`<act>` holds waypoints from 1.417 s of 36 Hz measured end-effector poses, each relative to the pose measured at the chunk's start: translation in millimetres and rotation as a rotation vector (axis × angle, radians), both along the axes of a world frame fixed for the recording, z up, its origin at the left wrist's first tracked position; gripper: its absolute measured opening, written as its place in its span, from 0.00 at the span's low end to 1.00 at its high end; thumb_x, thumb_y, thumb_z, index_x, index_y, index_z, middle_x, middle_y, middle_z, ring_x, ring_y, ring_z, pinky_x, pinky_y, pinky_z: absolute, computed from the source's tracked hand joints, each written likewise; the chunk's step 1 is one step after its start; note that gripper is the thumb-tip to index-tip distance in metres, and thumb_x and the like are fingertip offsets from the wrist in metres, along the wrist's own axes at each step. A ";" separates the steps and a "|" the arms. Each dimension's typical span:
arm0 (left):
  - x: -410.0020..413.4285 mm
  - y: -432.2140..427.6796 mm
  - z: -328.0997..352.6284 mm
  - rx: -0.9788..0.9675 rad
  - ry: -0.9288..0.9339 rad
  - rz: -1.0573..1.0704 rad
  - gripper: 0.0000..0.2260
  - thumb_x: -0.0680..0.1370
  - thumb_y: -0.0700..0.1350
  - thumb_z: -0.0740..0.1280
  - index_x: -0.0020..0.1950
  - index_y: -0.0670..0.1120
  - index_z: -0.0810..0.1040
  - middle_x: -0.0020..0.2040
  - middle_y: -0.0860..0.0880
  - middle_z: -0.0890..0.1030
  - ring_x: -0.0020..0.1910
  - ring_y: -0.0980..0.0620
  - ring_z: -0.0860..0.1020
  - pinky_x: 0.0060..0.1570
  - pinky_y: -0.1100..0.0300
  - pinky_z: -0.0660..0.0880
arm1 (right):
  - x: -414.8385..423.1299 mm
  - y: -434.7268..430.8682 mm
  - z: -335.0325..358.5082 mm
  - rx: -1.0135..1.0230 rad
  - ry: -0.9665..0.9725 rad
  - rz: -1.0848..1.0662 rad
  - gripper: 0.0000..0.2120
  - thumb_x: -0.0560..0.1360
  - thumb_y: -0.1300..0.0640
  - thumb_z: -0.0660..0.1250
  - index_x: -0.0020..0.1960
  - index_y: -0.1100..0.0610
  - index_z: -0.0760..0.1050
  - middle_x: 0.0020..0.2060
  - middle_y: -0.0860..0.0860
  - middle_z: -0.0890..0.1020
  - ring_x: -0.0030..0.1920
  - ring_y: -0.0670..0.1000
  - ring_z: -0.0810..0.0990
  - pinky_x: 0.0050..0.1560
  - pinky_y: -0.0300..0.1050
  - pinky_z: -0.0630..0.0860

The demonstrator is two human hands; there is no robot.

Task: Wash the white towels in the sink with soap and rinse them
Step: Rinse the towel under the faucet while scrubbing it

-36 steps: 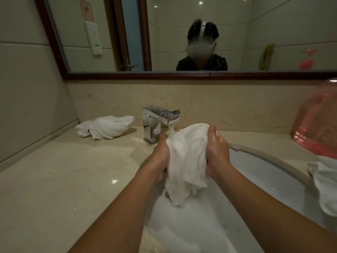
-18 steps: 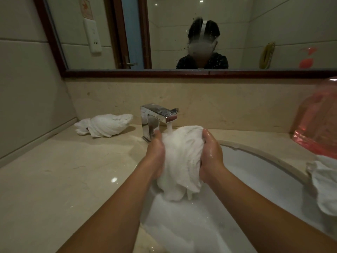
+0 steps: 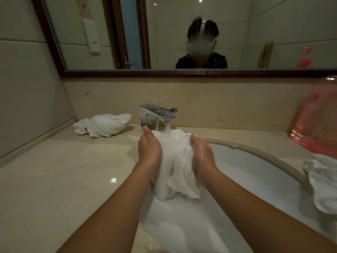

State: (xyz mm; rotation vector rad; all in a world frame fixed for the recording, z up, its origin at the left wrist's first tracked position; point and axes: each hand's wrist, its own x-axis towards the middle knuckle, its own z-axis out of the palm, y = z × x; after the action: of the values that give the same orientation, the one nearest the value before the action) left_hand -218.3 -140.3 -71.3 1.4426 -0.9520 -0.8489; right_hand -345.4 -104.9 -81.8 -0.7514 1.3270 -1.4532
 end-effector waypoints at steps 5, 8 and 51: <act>1.7 -3.9 -3.0 -0.008 -0.033 0.001 0.34 0.88 0.62 0.45 0.66 0.38 0.79 0.60 0.38 0.83 0.61 0.38 0.80 0.60 0.50 0.74 | 1.5 3.8 0.5 -0.009 0.019 0.029 0.12 0.85 0.50 0.63 0.57 0.55 0.82 0.54 0.57 0.87 0.55 0.59 0.86 0.62 0.58 0.81; 2.3 -5.8 -3.9 0.006 -0.031 -0.011 0.35 0.88 0.63 0.44 0.69 0.38 0.79 0.63 0.37 0.82 0.64 0.37 0.80 0.68 0.44 0.74 | 1.2 4.4 0.5 -0.017 0.034 0.031 0.12 0.86 0.51 0.62 0.57 0.56 0.82 0.54 0.58 0.86 0.55 0.59 0.85 0.56 0.53 0.80; 10.0 4.9 5.7 0.161 0.390 -0.161 0.39 0.78 0.78 0.53 0.62 0.46 0.83 0.46 0.43 0.89 0.47 0.41 0.88 0.52 0.41 0.85 | -4.8 -12.0 -9.6 -0.036 0.108 0.074 0.21 0.82 0.37 0.66 0.62 0.53 0.82 0.52 0.53 0.88 0.53 0.56 0.87 0.54 0.54 0.84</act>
State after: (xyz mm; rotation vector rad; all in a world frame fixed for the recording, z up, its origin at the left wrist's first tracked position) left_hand -208.3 -135.4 -65.6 1.2799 -0.7206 -1.2969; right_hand -350.2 -116.9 -91.4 -0.9040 1.3433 -1.3978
